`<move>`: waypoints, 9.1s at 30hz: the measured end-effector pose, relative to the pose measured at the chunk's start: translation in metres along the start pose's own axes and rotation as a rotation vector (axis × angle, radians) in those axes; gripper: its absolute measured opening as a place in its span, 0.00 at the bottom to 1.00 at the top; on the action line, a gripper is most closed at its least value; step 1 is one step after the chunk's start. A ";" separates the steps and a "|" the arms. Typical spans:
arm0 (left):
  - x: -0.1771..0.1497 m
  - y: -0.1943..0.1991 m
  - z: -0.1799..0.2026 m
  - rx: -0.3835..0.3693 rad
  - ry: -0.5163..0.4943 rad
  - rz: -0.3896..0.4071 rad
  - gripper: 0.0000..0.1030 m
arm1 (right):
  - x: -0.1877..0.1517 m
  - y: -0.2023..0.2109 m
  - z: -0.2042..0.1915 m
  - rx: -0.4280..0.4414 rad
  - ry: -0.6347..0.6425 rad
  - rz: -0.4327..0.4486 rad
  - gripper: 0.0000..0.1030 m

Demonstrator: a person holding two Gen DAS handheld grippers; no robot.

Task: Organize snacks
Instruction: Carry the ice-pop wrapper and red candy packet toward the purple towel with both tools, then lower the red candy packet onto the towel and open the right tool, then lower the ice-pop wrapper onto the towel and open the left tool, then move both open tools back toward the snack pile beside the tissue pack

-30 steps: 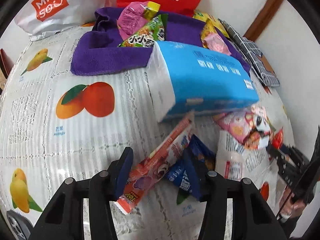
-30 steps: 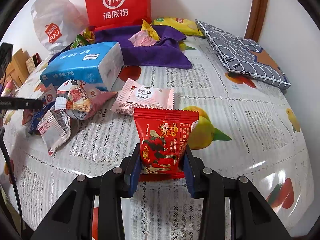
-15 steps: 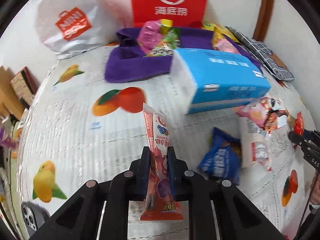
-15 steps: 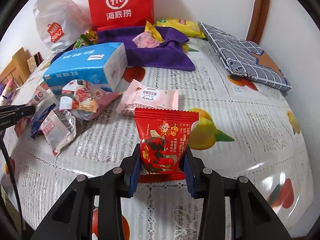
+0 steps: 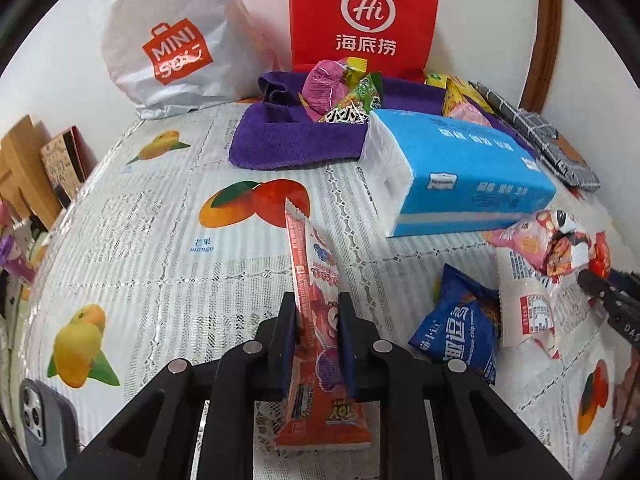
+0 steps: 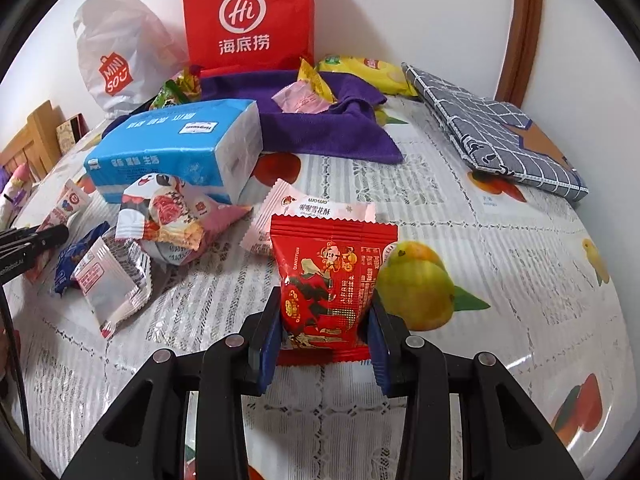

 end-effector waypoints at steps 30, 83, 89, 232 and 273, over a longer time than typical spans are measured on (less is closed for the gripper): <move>-0.003 0.004 0.001 -0.100 0.043 -0.038 0.16 | 0.003 0.013 -0.003 -0.019 0.002 0.005 0.37; 0.275 -0.006 0.010 -0.187 0.184 0.083 0.17 | 0.275 -0.067 -0.030 0.056 0.037 0.089 0.37; 0.275 -0.009 -0.008 -0.176 0.220 0.068 0.17 | 0.263 -0.087 -0.026 0.063 0.051 0.025 0.37; 0.268 -0.003 0.037 -0.280 0.092 -0.004 0.39 | 0.187 0.003 -0.023 0.049 0.094 0.042 0.57; 0.069 0.043 0.031 -0.133 -0.032 -0.118 0.46 | 0.021 -0.023 -0.009 0.092 0.084 -0.083 0.37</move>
Point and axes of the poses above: each gripper's, at about its wrist camera, not at the fingertips, and y roughly against the way its jaws point, z to its right, x to its top, the point moved 10 cm from there along -y, roughly the way its jaws point
